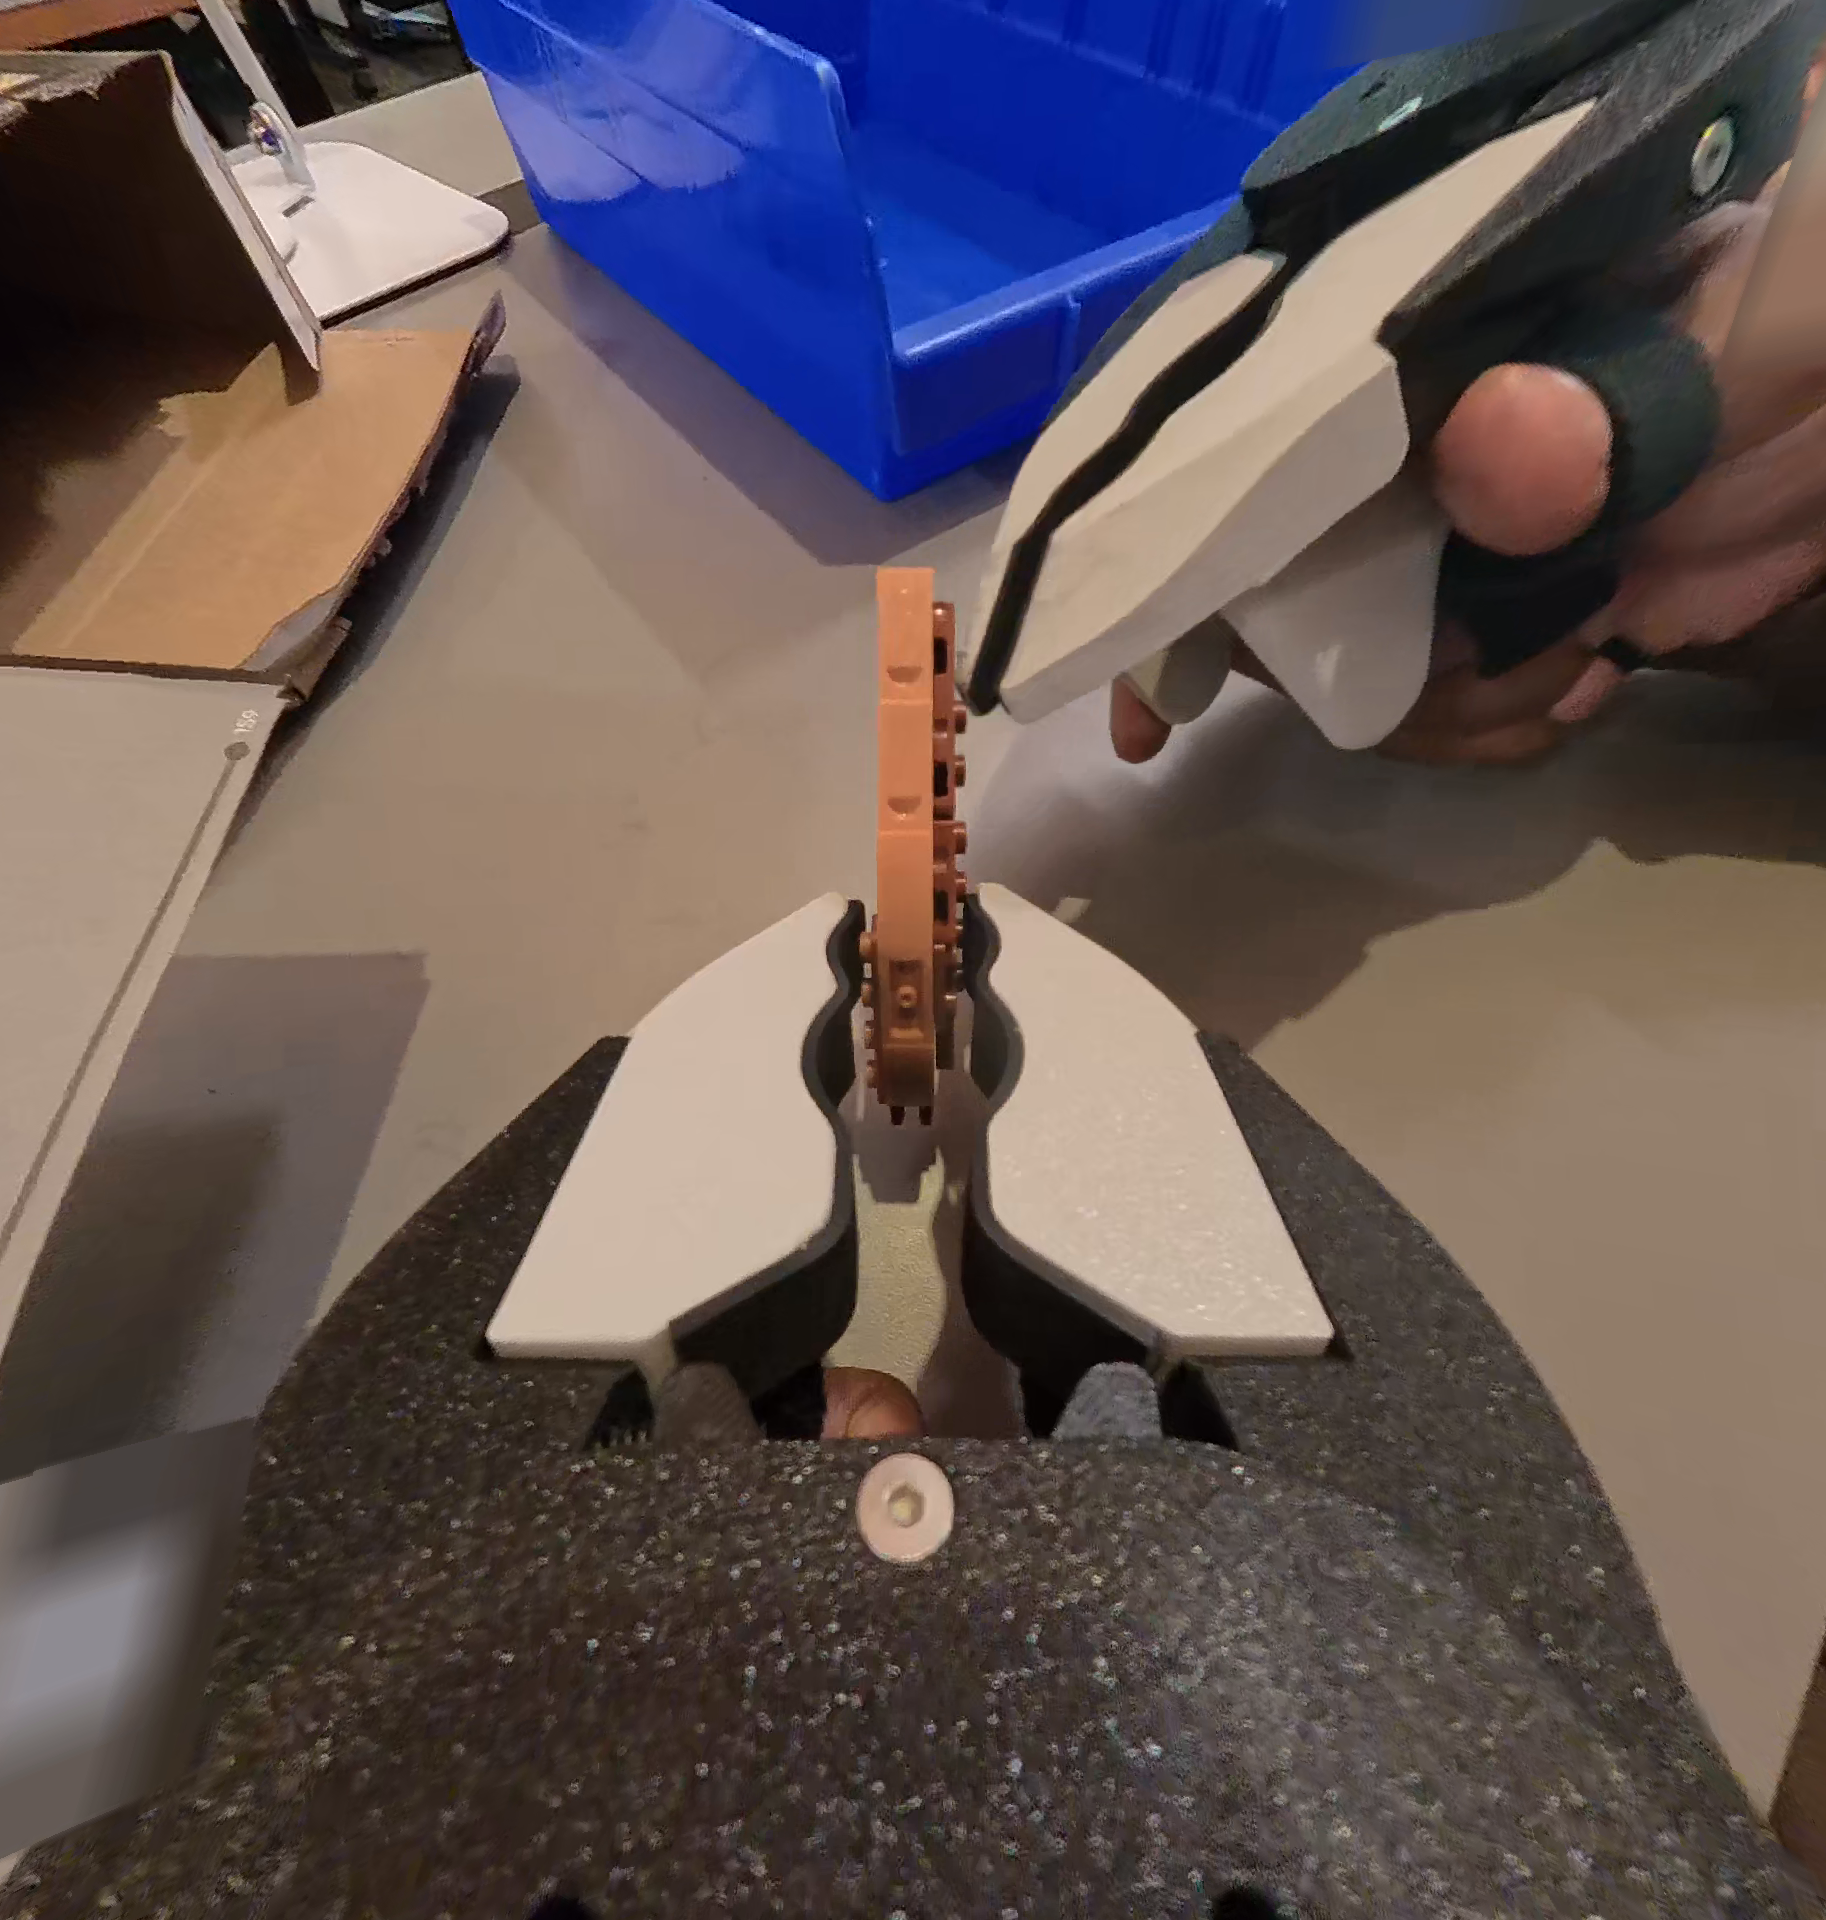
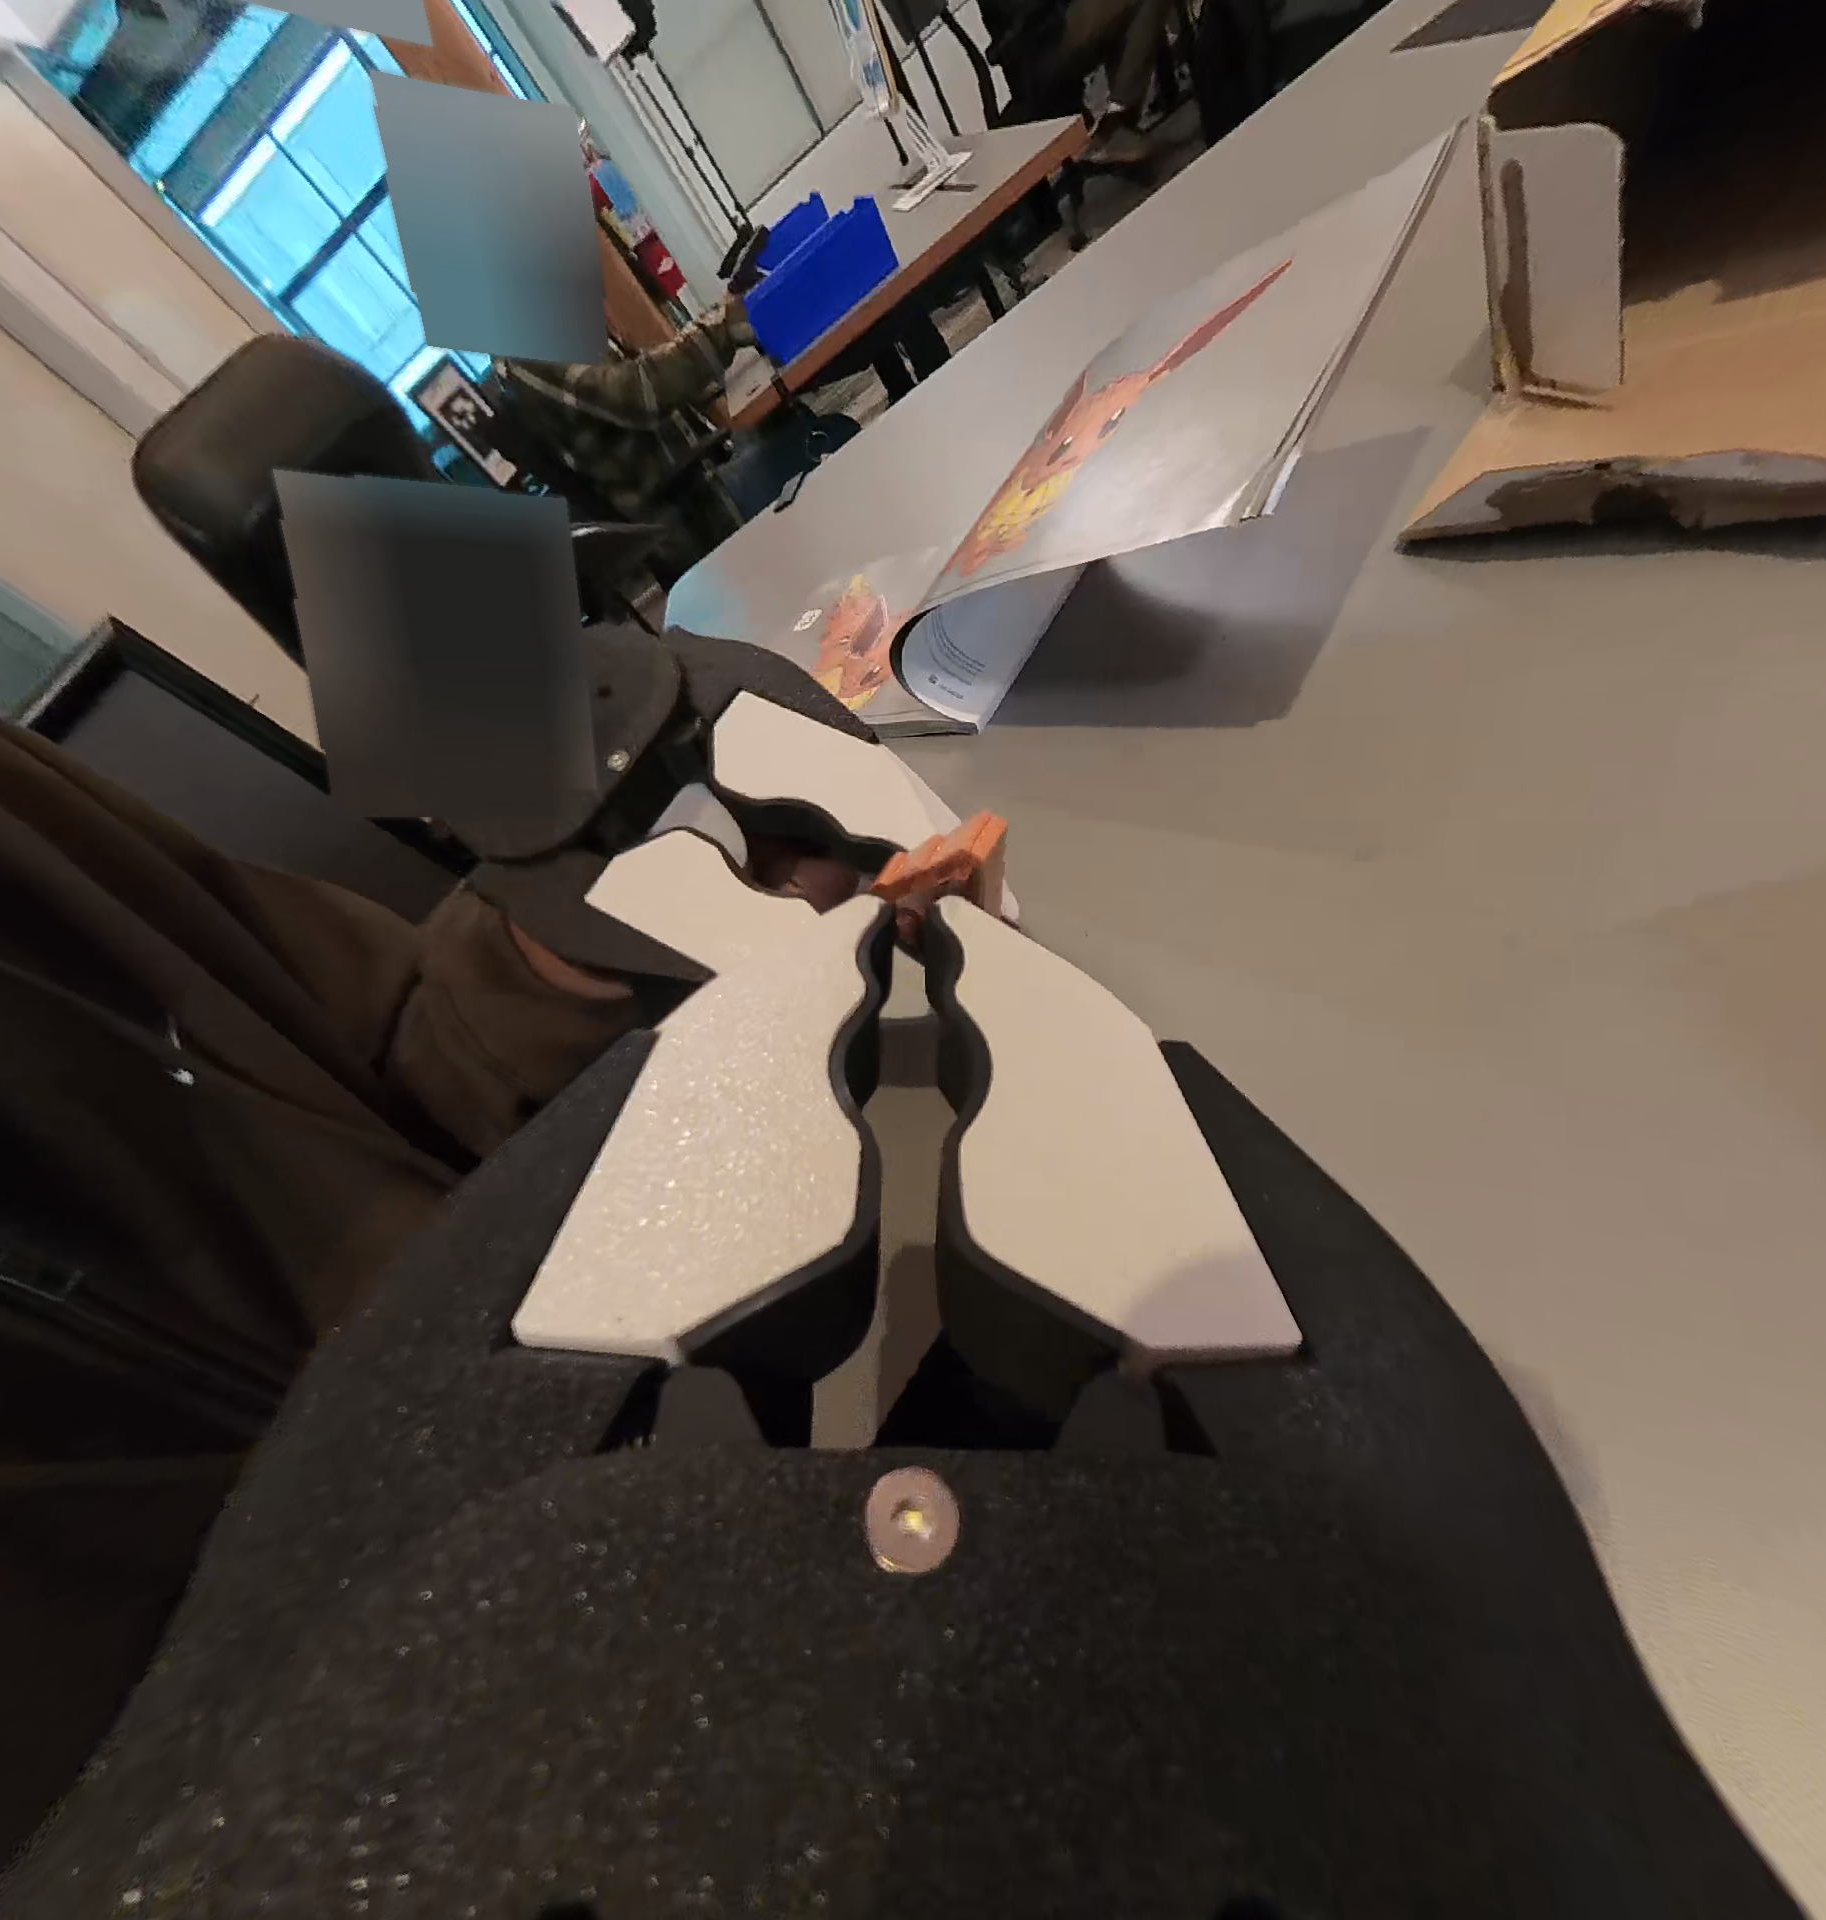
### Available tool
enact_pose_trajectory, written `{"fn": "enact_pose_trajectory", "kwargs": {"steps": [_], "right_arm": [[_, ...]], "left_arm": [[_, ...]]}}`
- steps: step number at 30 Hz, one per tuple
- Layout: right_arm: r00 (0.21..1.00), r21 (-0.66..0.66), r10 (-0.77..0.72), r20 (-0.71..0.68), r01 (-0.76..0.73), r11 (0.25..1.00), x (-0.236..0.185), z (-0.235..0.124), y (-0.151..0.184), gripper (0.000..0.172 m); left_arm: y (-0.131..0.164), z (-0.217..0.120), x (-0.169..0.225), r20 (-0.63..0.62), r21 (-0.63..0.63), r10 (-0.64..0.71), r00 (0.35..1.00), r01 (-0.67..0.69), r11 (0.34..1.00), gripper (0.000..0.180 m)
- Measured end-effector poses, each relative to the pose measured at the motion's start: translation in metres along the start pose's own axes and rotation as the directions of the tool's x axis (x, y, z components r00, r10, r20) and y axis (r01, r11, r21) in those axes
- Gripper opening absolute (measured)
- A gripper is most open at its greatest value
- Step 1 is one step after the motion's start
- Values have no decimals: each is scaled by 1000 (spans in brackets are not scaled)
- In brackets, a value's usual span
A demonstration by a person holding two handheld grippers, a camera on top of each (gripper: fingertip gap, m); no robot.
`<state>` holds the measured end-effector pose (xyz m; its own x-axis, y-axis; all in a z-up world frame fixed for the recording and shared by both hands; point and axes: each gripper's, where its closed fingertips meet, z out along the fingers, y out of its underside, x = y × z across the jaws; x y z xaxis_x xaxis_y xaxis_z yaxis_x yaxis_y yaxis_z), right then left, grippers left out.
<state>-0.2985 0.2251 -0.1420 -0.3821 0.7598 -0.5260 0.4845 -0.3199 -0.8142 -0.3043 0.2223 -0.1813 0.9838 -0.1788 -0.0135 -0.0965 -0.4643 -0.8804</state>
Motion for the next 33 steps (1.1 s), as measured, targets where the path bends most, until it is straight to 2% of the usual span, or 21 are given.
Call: {"fn": "enact_pose_trajectory", "kwargs": {"steps": [7,15,20,23,33], "right_arm": [[996,30,88,-35,-87,996,10,-1,-1,10],[989,47,135,-54,-132,990,14,1,0,8],[982,40,153,-115,-149,988,24,4,5,12],[977,14,123,-174,-122,992,29,7,9,17],[932,-66,-100,-347,82,994,31,6,11,17]], "left_arm": [[0,1,-2,42,-6,29,999,-29,1000,18],[2,3,-5,114,-33,92,989,-89,995,18],[4,5,-6,136,-55,124,983,-118,992,18],[6,6,-5,138,-65,139,981,-131,989,17],[9,7,-7,145,-93,152,978,-140,986,17]]}}
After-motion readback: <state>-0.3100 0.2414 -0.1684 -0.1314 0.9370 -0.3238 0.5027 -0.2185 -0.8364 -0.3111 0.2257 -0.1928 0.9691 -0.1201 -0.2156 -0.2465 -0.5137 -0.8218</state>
